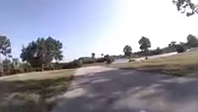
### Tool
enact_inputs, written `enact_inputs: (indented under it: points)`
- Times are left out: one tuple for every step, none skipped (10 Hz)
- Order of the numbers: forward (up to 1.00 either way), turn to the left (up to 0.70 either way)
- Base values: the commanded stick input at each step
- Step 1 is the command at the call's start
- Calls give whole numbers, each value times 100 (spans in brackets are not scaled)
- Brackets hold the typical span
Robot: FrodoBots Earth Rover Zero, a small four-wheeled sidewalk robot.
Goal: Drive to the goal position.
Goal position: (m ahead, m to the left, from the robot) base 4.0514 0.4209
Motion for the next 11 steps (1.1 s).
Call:
enact_inputs:
  points:
    - [100, 3]
    - [100, 3]
    - [100, 3]
    - [100, 3]
    - [100, 15]
    - [100, 29]
    - [100, 22]
    - [100, 14]
    - [100, 9]
    - [100, 7]
    - [100, 6]
